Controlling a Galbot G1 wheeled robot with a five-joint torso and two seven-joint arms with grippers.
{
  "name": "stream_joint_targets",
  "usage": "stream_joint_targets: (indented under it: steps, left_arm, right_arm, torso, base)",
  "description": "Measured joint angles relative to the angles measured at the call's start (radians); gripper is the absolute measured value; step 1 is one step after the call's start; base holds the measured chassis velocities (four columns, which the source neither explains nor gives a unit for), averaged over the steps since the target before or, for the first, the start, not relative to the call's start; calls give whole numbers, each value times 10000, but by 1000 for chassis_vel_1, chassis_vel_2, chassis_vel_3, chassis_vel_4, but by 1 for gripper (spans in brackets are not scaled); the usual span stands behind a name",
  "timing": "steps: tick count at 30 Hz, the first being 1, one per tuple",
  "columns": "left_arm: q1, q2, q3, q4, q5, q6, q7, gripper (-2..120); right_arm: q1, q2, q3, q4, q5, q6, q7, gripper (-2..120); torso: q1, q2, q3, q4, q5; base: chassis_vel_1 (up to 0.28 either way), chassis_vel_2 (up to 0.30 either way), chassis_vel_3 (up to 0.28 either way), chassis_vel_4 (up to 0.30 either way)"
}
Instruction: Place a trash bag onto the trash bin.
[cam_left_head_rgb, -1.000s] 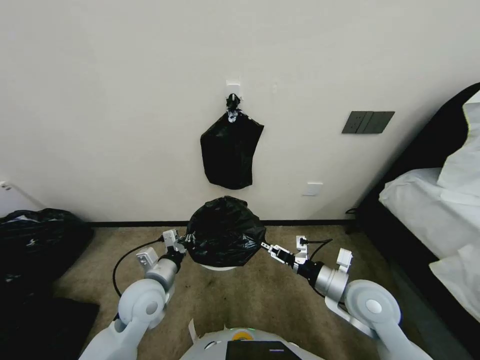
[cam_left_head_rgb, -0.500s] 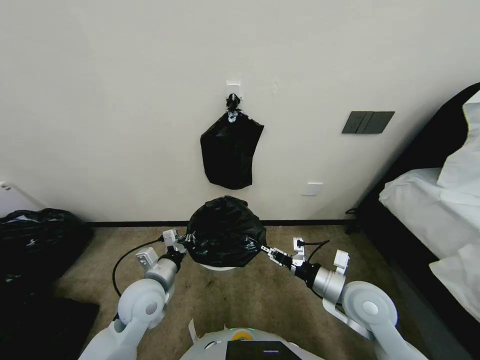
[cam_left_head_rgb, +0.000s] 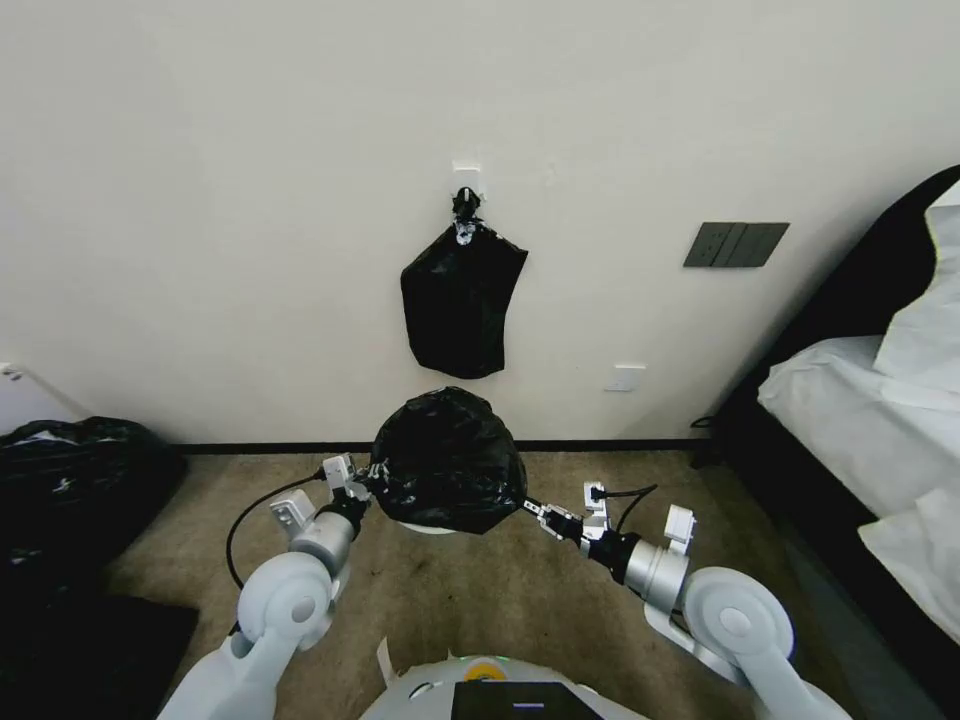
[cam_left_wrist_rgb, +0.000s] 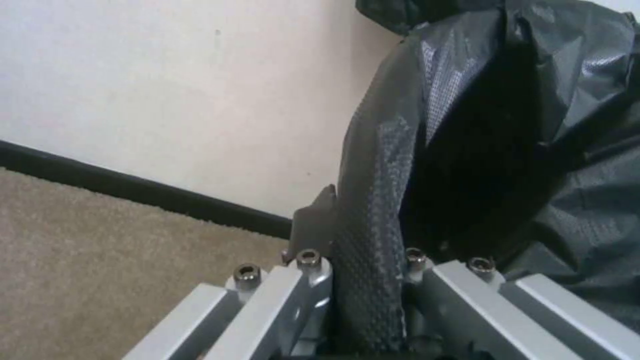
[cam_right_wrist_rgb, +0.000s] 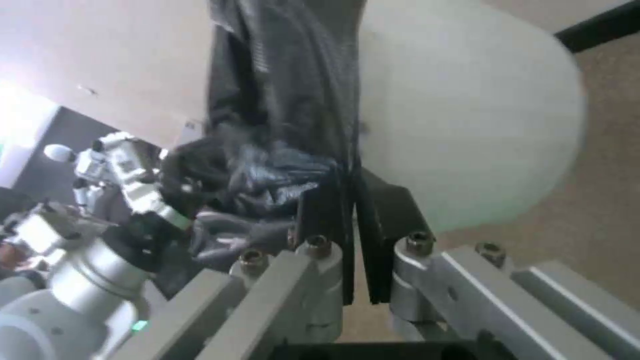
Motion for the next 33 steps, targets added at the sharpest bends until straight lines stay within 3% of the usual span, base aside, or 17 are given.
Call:
stream_joint_targets:
  steps: [17,25,33]
  left_arm:
    - [48,11,76,-126,-152,67,-120,3]
    - [-254,81,10,177,-219,109,-303,3]
    - [-831,7,164,625,-237,250,-730,3]
  right_arm:
    - [408,-70,-1006,-617,-1445,343,-303,6]
    - [209,-214,-773,-301,-2032,495,-309,6]
    - [-311,-460,-83,468,-2478,547,-308,32]
  torso:
    - [0,0,0,1,0]
    - [0,0,0,0,0]
    - [0,0,0,-1,0]
  base:
    - [0,0,0,0]
    - [0,0,0,0]
    - [0,0,0,0]
